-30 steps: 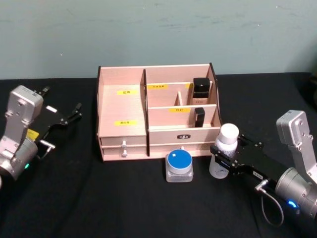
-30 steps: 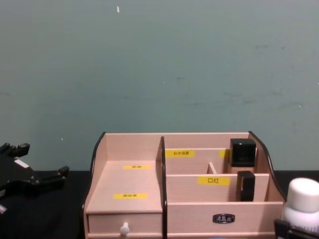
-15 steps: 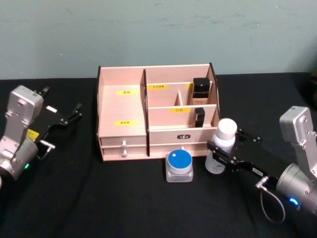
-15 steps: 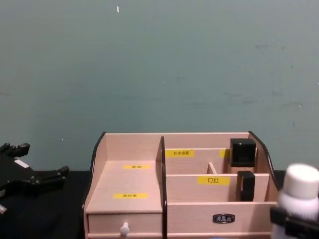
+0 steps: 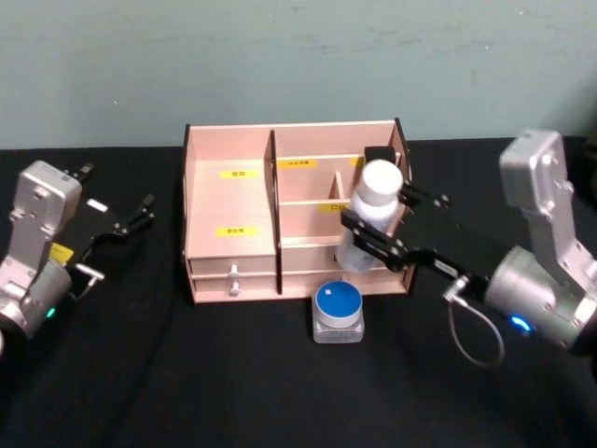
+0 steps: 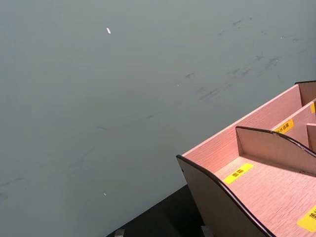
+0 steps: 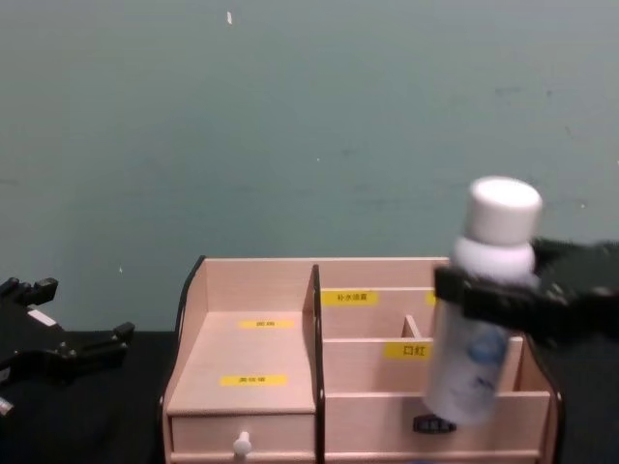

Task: Pick up the facial cleanser and watermelon frost from the table and place them into the tiered storage box.

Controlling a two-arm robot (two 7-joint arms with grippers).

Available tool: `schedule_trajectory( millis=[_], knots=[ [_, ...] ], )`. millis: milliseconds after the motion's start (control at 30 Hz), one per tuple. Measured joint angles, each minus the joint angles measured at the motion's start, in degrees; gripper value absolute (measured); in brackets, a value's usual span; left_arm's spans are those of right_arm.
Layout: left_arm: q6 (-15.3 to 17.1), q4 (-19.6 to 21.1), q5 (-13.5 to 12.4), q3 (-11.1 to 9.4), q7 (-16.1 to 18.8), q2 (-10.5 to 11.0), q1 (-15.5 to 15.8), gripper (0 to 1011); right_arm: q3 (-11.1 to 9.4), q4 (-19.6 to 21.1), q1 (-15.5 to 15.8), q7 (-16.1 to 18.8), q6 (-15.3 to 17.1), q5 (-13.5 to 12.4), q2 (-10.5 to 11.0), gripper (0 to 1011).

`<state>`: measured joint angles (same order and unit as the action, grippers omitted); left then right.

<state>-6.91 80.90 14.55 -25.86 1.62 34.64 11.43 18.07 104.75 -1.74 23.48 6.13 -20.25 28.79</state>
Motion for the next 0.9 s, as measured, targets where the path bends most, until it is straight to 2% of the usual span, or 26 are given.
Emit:
schedule_trajectory(
  millis=[200, 433, 600, 900],
  knots=[
    [0.00, 0.00, 0.00, 0.00, 0.00, 0.00, 0.00, 1001, 2.43, -1.54, -4.70, 0.01, 0.96, 0.70, -2.05, 602],
    [0.00, 0.00, 0.00, 0.00, 0.00, 0.00, 0.00, 1001, 5.09, -6.76, -10.96, -1.04, 1.36, 2.14, -5.73, 602],
    [0.00, 0.00, 0.00, 0.00, 0.00, 0.00, 0.00, 1001, 5.66, -11.70, -14.72, -1.90, 1.37, 2.94, -8.10, 602],
    [0.00, 0.00, 0.00, 0.00, 0.00, 0.00, 0.00, 1001, 5.50, -18.76, -18.64, -2.90, 0.69, 3.91, -10.70, 602]
  ],
)
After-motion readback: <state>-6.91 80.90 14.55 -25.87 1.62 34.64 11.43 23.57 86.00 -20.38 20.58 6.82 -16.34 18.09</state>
